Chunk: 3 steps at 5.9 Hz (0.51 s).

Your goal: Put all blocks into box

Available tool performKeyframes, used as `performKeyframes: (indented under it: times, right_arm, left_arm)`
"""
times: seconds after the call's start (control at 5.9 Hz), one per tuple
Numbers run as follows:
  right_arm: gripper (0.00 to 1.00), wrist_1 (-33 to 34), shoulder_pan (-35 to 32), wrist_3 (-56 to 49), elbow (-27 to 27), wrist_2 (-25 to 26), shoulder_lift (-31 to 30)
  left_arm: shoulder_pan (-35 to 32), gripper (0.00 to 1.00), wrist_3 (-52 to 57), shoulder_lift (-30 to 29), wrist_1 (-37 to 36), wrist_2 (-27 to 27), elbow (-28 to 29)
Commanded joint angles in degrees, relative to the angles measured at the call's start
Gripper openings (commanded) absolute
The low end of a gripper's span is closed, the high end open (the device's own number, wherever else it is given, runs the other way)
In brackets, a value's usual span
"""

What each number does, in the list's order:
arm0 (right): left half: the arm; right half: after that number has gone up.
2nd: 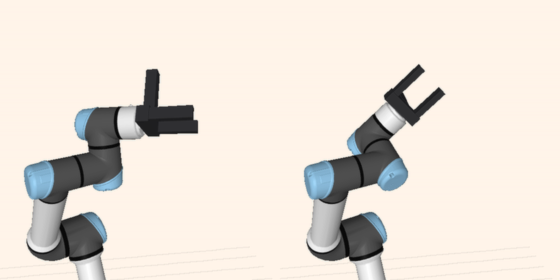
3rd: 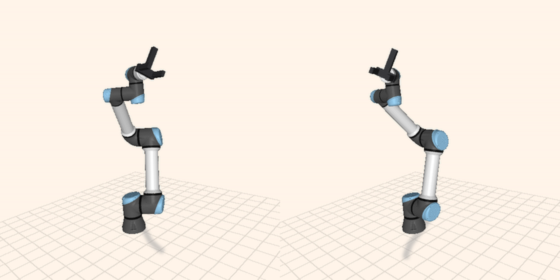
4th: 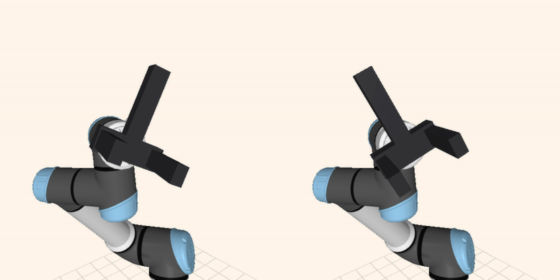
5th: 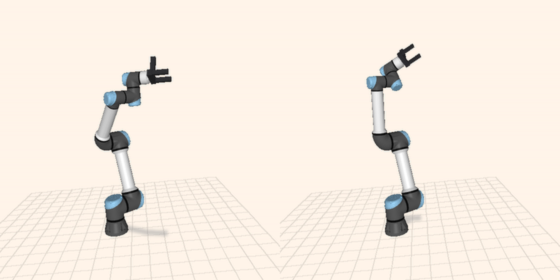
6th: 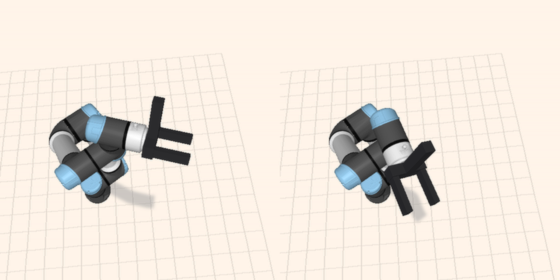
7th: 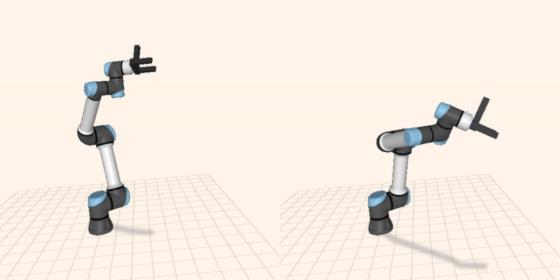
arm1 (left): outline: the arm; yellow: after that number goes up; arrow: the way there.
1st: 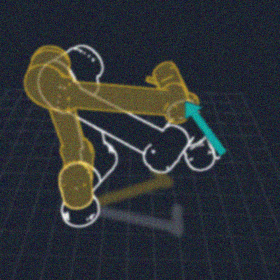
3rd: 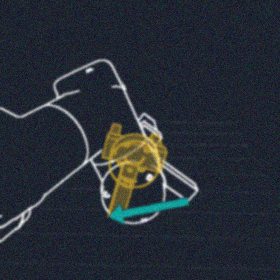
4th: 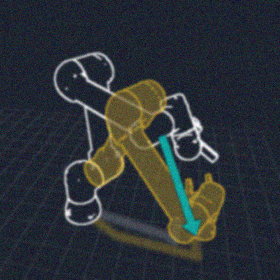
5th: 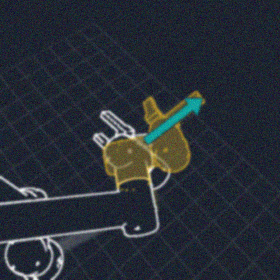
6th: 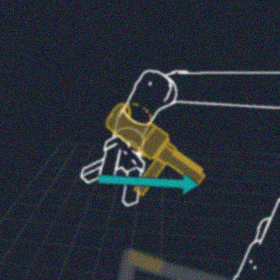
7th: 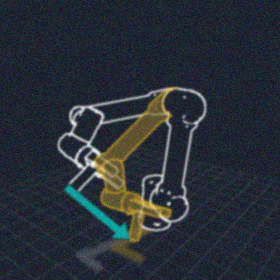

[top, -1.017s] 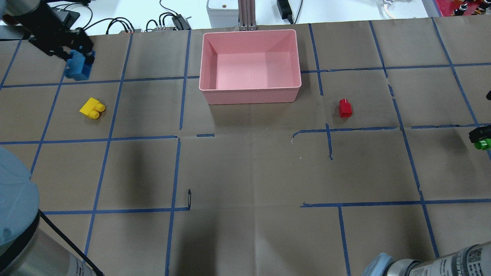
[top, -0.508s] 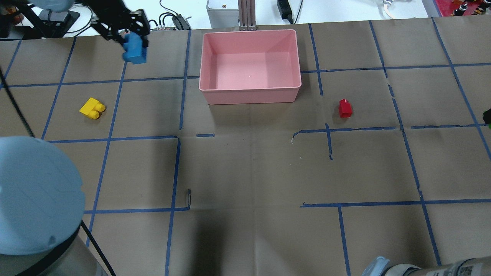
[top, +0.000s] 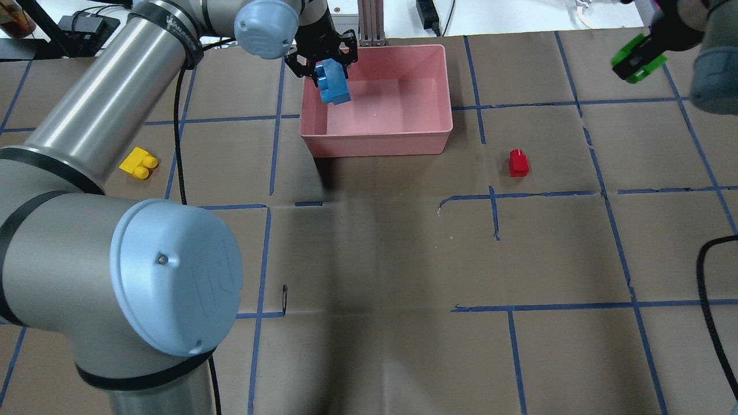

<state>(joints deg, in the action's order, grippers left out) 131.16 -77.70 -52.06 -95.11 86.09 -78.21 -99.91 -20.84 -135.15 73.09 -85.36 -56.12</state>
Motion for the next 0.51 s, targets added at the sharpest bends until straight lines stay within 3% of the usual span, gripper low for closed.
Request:
performKeyframes:
  times: [0.0, 0.34]
  right_arm:
    - [0.01, 1.5, -10.1, 8.5, 0.4, -8.4, 5.1]
    - [0.01, 1.7, -14.2, 19.9, 1.7, -8.5, 5.2]
  left_arm:
    - [-0.2, 0.99, -0.1, -1.4, -1.9, -3.7, 0.1]
    - [0.1, 0.99, -0.1, 4.0, 1.2, -5.9, 0.6]
